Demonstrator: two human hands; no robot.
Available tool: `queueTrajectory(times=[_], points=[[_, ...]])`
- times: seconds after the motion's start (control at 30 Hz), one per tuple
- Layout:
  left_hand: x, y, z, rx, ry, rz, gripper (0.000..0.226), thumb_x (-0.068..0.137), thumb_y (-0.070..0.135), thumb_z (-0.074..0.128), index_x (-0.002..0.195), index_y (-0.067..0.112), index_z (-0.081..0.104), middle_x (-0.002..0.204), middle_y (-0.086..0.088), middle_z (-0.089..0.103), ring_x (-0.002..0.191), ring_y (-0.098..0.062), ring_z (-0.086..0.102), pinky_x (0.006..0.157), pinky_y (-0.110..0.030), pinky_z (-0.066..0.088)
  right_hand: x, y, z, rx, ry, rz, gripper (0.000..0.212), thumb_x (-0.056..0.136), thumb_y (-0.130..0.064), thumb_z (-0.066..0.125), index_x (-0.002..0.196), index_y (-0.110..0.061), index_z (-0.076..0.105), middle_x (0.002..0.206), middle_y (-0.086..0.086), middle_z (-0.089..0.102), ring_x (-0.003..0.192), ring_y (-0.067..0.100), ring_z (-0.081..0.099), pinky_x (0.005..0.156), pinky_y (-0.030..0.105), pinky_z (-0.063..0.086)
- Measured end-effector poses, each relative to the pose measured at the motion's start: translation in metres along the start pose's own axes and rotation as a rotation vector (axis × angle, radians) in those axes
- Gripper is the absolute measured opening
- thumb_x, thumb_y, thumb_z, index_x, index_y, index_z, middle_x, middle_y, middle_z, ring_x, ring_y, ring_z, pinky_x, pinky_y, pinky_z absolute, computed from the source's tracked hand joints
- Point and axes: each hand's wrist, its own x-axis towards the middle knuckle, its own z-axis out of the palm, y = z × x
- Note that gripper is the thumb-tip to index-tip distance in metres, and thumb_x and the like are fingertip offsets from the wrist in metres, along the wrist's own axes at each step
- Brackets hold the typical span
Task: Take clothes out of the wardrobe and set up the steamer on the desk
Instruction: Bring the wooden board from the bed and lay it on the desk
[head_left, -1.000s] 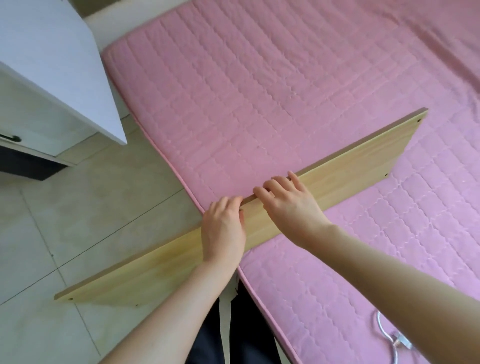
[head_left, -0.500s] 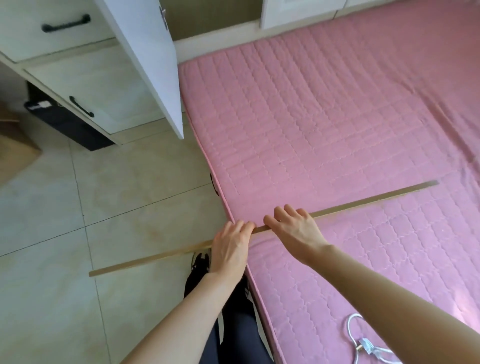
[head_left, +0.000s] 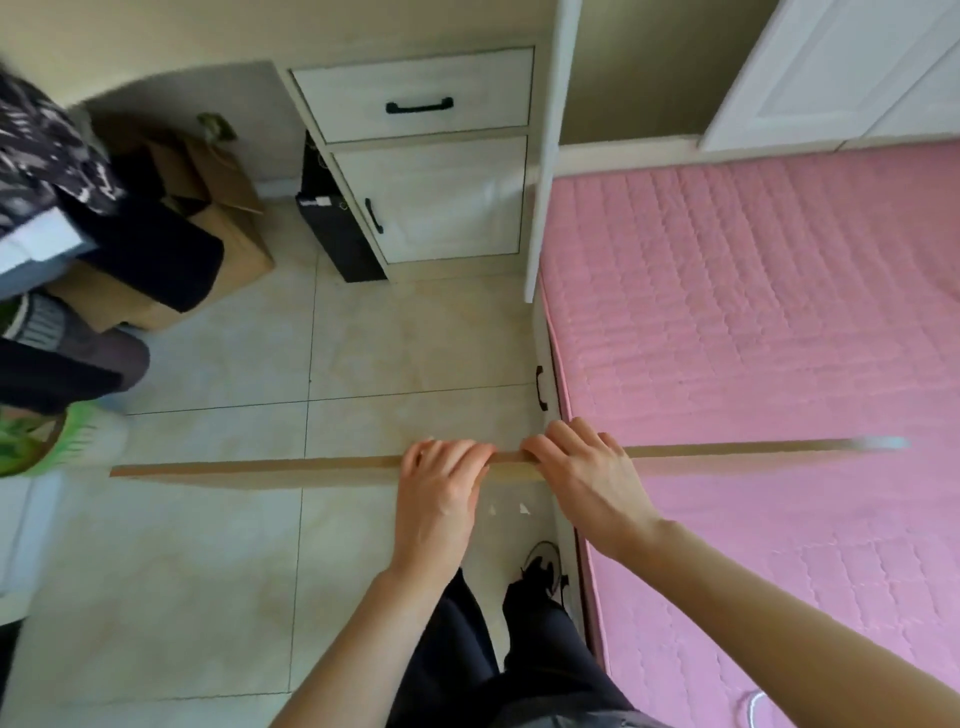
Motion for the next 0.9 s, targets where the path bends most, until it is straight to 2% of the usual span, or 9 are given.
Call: queueTrajectory(times=[0.17, 0.23, 0.3, 0.47, 0.7, 0.9], points=[[0.004, -0.045, -0.059, 0.053, 0.101, -0.016, 0.027, 0.083, 0.007, 0.072, 0.107, 0.020, 0.069, 0.099, 0.011, 0.065, 0.091, -0.017, 0.057, 0.095, -0.036, 0.037, 0.043, -0.059, -0.012, 0.082, 0.115, -0.028, 0.012, 0.093, -0.023, 0.055, 0.102, -0.023, 0.061, 0.086, -0.005, 0.056, 0.076, 0.021, 0.052, 0.059, 0.035, 0.048], [0.008, -0.066, -0.083, 0.048, 0.152, -0.033, 0.028, 0.081, 0.006, 0.074, 0.106, 0.019, 0.071, 0.097, 0.007, 0.064, 0.089, -0.017, 0.057, 0.095, -0.035, 0.036, 0.064, -0.084, -0.017, 0.105, 0.139, -0.043, 0.011, 0.093, -0.023, 0.057, 0.103, -0.023, 0.061, 0.087, -0.006, 0.056, 0.076, 0.021, 0.051, 0.060, 0.035, 0.047], [0.012, -0.087, -0.108, 0.020, 0.191, -0.062, 0.028, 0.080, 0.006, 0.075, 0.105, 0.018, 0.073, 0.097, 0.003, 0.061, 0.086, -0.017, 0.057, 0.094, -0.034, 0.035, 0.086, -0.110, -0.022, 0.118, 0.153, -0.055, 0.015, 0.093, -0.026, 0.050, 0.103, -0.023, 0.061, 0.088, -0.007, 0.056, 0.076, 0.020, 0.051, 0.062, 0.035, 0.046], [0.022, -0.147, -0.162, 0.017, 0.191, -0.076, 0.025, 0.081, 0.009, 0.074, 0.105, 0.017, 0.073, 0.096, 0.001, 0.058, 0.085, -0.016, 0.057, 0.091, -0.031, 0.034, 0.139, -0.172, -0.031, 0.134, 0.188, -0.086, 0.024, 0.093, -0.030, 0.042, 0.101, -0.023, 0.063, 0.086, -0.008, 0.057, 0.076, 0.019, 0.051, 0.061, 0.033, 0.042], [0.034, -0.215, -0.224, 0.027, 0.224, -0.109, 0.024, 0.084, 0.013, 0.069, 0.108, 0.016, 0.072, 0.098, 0.001, 0.056, 0.086, -0.015, 0.056, 0.093, -0.033, 0.034, 0.207, -0.239, -0.041, 0.126, 0.246, -0.165, 0.015, 0.092, -0.022, 0.053, 0.103, -0.023, 0.064, 0.087, -0.007, 0.059, 0.076, 0.017, 0.050, 0.066, 0.032, 0.040], [0.061, -0.261, -0.265, 0.061, 0.241, -0.117, 0.021, 0.093, 0.020, 0.056, 0.110, 0.018, 0.070, 0.106, 0.005, 0.061, 0.089, -0.012, 0.055, 0.094, -0.031, 0.032, 0.266, -0.275, -0.055, 0.146, 0.255, -0.225, 0.021, 0.093, -0.024, 0.047, 0.104, -0.023, 0.064, 0.088, -0.008, 0.059, 0.077, 0.015, 0.049, 0.067, 0.030, 0.038]])
